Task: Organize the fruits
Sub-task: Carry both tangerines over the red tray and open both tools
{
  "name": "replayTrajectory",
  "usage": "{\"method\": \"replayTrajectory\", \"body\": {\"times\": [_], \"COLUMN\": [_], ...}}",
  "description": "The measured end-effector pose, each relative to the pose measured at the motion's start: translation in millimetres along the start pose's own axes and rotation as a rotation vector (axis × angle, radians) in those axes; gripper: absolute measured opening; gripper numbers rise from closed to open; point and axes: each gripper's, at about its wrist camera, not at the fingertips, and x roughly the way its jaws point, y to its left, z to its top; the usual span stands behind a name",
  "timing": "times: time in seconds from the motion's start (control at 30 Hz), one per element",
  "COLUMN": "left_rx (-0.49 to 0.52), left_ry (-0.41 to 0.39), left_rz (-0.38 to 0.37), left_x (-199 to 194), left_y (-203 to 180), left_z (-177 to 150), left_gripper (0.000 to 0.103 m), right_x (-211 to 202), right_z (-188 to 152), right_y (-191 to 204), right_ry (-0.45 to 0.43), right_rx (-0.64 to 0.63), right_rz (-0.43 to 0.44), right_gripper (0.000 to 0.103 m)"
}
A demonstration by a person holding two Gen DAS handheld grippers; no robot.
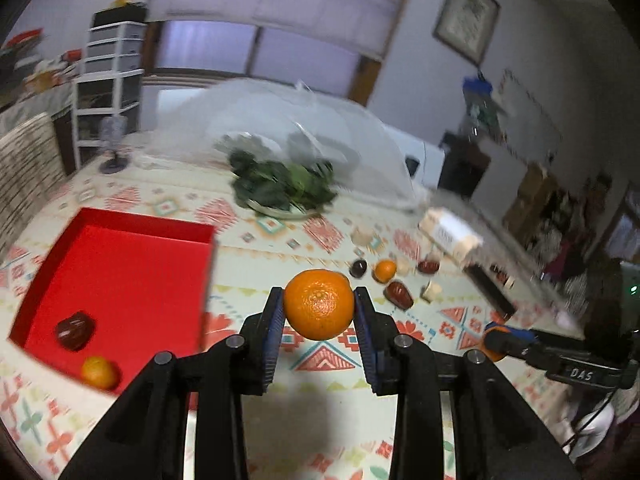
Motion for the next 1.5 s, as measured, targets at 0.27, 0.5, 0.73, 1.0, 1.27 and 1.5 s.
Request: {"method": "replayTrajectory", "body": {"times": [0.27,0.5,0.73,1.0,1.27,1.5], "left_rx": [-0.038,-0.047,-0.183,-0.286,-0.318,-0.337], "left_ry": [-0.137,-0.152,0.0,0.159,0.208,0.161], "left_rz": [0.055,0.199,0.257,0.29,0.305,0.31], "left_x": [-104,-134,-56,35,61,50], "left_y": [43,99,184,245,262,261], "left_z": [31,77,63,25,14,19], "left_gripper": [0.033,0.033,0.033,0.033,0.033,0.053], "right_x": [-21,-13,109,241,290,288], "right_z": [48,120,100,44,29,24], "right_y": [98,192,218,201,210,221], "right_ry": [-0.071,-0.103,0.088,0.274,0.314,0.285], "right_rx": [-0.081,-0.179,-0.188,-0.213,-0.274,-0.297], "right_rz": [0.209,0.341,0.277,0.151,0.109,0.108], "right_gripper": [0.035,0.035,0.036,0.036,0.036,0.041]}}
